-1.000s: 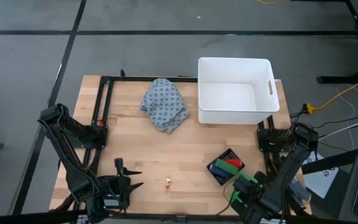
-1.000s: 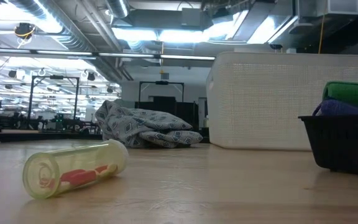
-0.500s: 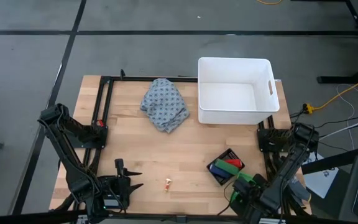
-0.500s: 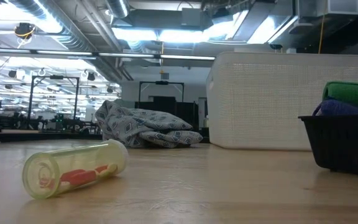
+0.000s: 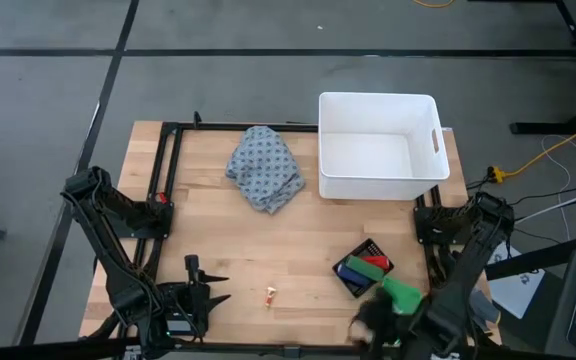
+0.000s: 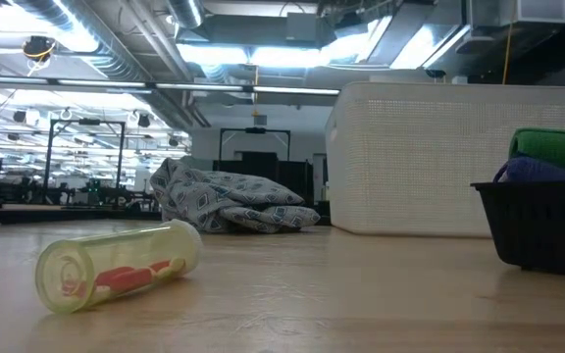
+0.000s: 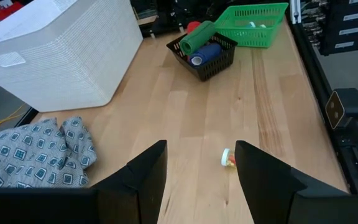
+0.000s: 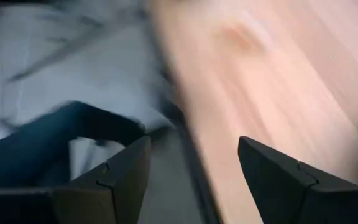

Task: Pick & Place Medicine items
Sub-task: Put the yellow pill bottle into the green bin

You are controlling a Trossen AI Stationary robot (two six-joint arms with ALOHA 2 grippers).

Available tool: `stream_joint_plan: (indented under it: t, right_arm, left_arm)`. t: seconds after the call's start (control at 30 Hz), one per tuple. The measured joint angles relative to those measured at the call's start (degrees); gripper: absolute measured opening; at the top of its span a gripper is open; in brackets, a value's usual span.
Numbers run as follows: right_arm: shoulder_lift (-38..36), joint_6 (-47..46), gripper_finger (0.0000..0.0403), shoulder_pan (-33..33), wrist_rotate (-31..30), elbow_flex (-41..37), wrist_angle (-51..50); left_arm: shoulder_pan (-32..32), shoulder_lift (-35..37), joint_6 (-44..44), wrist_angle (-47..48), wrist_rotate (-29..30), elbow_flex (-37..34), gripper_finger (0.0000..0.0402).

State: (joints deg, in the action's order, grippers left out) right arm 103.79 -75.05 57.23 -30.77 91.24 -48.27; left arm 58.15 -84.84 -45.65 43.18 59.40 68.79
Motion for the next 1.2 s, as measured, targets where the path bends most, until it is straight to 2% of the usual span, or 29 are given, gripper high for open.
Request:
stream_joint_plan:
  t: [0.1,0.13,0.2,0.27,0.37,0.5,0.7,0.9,1.03,1.2]
  right_arm:
    - [2.12,29.96,0.0244,-3.18,-1.24,0.13,20.77]
    - [2.97,38.83,0.0244,-4.33,-0.81,0.13,24.79]
    - [4.55,49.69,0.0239,-6.89,-0.32,0.11,26.67]
    - [5.75,53.61,0.023,-9.95,1.39,0.05,22.71]
    - [8.72,58.32,0.0214,-14.91,7.25,0.02,18.57]
    - [13.29,72.65,0.0195,-19.49,11.7,-0.04,18.43]
    - [16.71,88.58,0.0183,-23.86,12.02,-0.04,18.04]
    - [17.98,100.71,0.0183,-24.37,10.45,-0.04,18.03]
    - [20.07,104.32,0.0179,-24.6,9.75,1.26,18.13]
    - [24.81,106.52,0.0172,-24.94,9.35,9.95,15.6]
  left_arm:
    - [0.0,0.0,-0.02,-0.06,0.0,0.0,0.0185]
    - [-0.01,0.0,-0.26,-0.1,-0.02,0.0,0.0185]
    - [0.0,0.0,-1.37,-0.11,-0.05,0.0,0.0185]
    - [0.27,0.0,-2.92,-0.13,-0.44,0.0,0.0185]
    - [1.2,0.0,-4.88,-0.1,-0.51,0.0,0.0185]
    - [2.05,0.0,-7.22,-0.08,-0.51,0.0,0.0185]
    - [2.23,0.0,-10.14,-0.1,-0.41,0.02,0.0185]
    - [2.1,0.0,-10.62,-0.11,-0.27,0.02,0.0185]
    - [2.03,0.0,-10.83,-0.11,0.67,0.02,0.0185]
    - [2.01,0.0,-10.87,-0.13,1.12,0.02,0.0185]
